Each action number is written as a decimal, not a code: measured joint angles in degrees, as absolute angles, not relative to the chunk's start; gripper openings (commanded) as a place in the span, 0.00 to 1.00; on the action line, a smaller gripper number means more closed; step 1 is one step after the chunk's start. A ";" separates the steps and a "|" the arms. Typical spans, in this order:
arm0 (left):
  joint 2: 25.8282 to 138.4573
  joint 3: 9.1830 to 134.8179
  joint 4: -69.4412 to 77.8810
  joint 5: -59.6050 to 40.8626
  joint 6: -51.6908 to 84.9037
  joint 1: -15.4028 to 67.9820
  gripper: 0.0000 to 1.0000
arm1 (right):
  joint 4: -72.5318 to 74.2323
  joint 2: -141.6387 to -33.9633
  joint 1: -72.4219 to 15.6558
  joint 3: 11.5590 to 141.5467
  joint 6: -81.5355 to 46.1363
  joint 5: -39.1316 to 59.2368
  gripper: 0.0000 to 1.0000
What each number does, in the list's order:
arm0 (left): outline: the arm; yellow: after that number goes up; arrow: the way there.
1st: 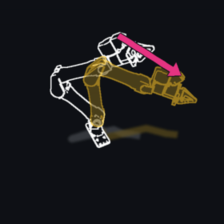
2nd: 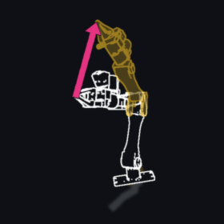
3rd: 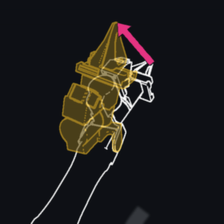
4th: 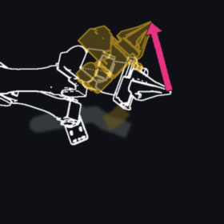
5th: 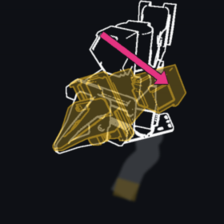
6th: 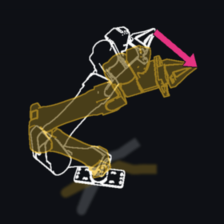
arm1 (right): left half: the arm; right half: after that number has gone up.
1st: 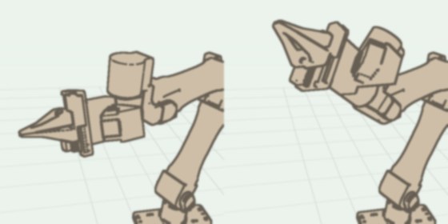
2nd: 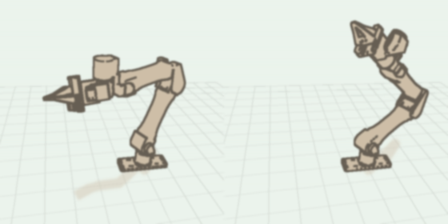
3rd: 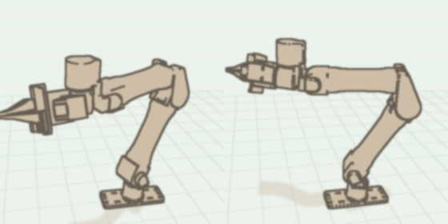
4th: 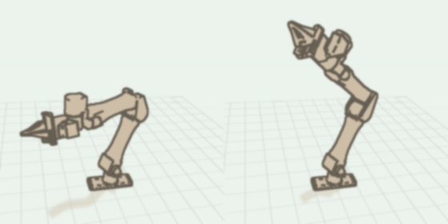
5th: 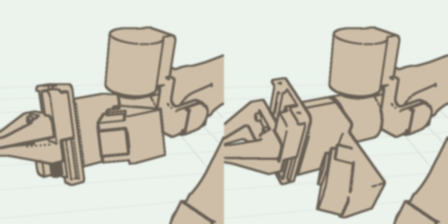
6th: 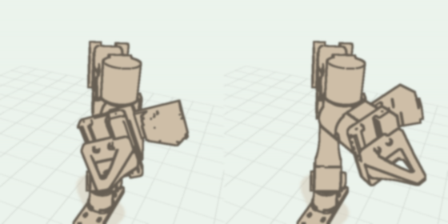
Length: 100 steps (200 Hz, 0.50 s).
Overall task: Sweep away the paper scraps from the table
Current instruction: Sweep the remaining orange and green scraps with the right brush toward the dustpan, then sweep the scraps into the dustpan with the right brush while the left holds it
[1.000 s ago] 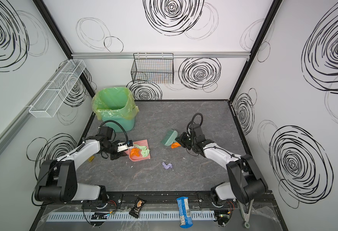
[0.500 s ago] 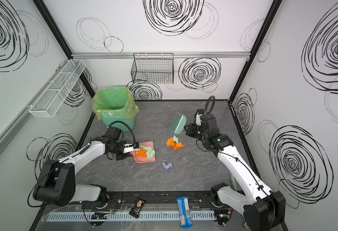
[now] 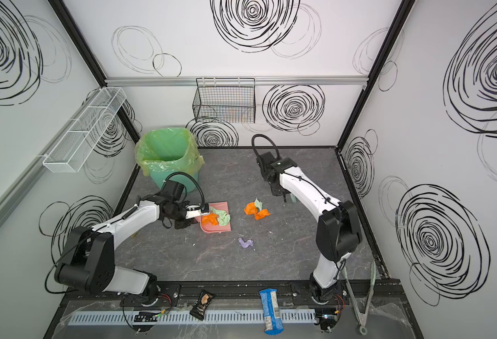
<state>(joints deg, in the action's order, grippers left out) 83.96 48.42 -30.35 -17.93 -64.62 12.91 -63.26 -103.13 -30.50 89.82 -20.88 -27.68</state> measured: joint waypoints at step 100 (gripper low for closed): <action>87.81 50.48 -29.87 -16.58 -63.59 15.29 0.00 | -69.19 -117.80 -48.16 95.70 -25.17 -30.83 0.00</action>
